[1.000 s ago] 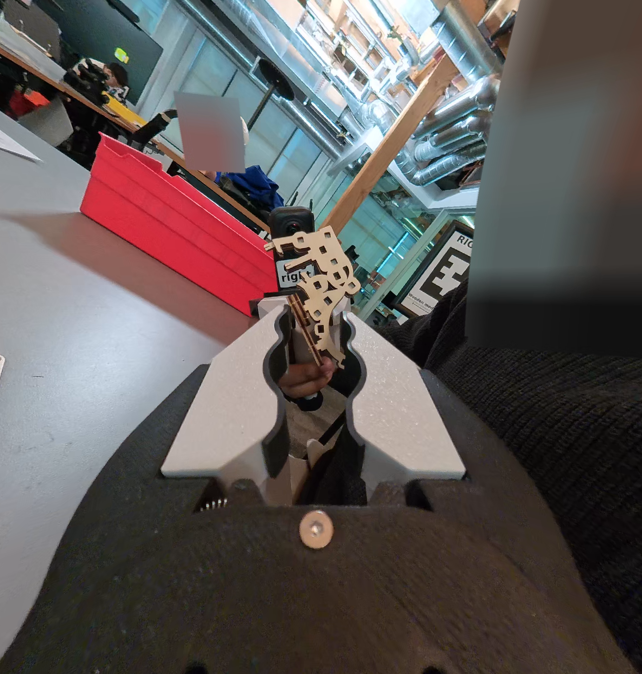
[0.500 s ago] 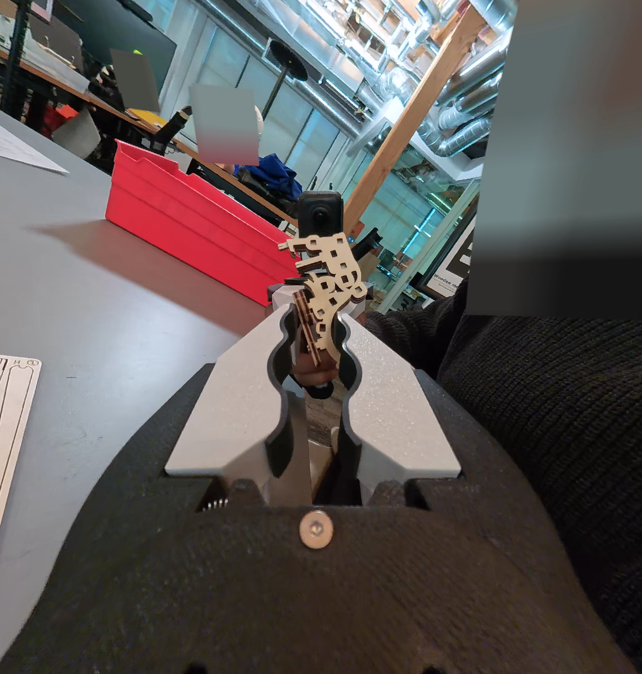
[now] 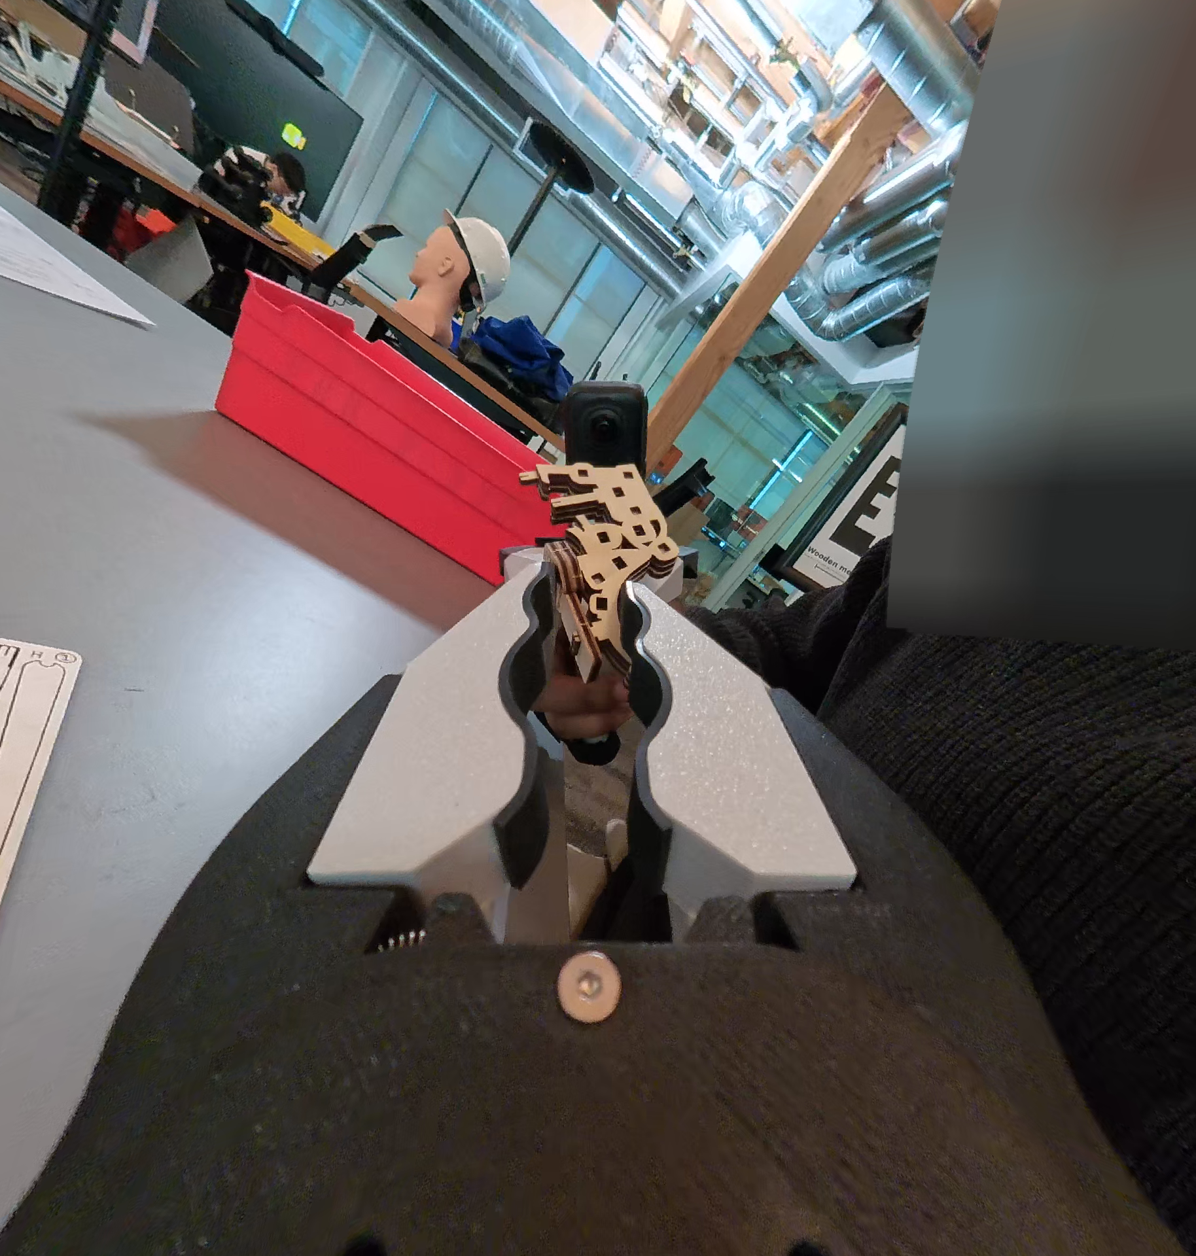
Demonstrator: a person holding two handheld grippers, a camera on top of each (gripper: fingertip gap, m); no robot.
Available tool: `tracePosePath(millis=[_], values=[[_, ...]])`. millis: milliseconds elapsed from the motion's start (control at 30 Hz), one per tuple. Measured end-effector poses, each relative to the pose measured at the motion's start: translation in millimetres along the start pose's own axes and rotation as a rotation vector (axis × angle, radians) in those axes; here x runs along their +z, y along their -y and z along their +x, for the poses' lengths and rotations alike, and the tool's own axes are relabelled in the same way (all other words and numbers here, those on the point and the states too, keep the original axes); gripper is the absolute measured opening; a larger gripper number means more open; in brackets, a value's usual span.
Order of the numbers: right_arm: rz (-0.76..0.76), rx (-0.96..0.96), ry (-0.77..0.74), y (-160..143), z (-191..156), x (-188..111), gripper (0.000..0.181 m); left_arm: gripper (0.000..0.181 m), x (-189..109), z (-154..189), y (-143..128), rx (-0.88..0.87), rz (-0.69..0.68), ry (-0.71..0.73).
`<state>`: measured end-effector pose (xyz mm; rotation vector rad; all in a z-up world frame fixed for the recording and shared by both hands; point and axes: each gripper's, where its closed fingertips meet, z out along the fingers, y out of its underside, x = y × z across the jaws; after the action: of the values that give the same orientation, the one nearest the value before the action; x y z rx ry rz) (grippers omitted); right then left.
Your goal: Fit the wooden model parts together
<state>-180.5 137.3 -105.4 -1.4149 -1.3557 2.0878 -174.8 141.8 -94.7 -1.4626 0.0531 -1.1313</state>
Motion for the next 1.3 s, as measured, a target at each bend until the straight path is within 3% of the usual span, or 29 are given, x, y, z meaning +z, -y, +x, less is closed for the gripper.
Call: tracePosePath(millis=[367, 733, 933, 1300], values=[[0.06, -0.144, -0.055, 12, -2, -4, 0.023, 0.016, 2, -3, -6, -0.109, -0.004, -0.034], [0.018, -0.188, -0.093, 9, 2, -5, 0.021, 0.017, 2, -7, -7, -0.05, -0.036, -0.003], [-0.023, -0.228, -0.103, 4, 2, -5, 0.021, 0.033, 3, -4, -7, -0.058, -0.047, -0.026], [-0.049, -0.232, -0.086, 0, -1, -5, 0.021, 0.024, 4, 0, -10, 0.005, -0.07, -0.029]])
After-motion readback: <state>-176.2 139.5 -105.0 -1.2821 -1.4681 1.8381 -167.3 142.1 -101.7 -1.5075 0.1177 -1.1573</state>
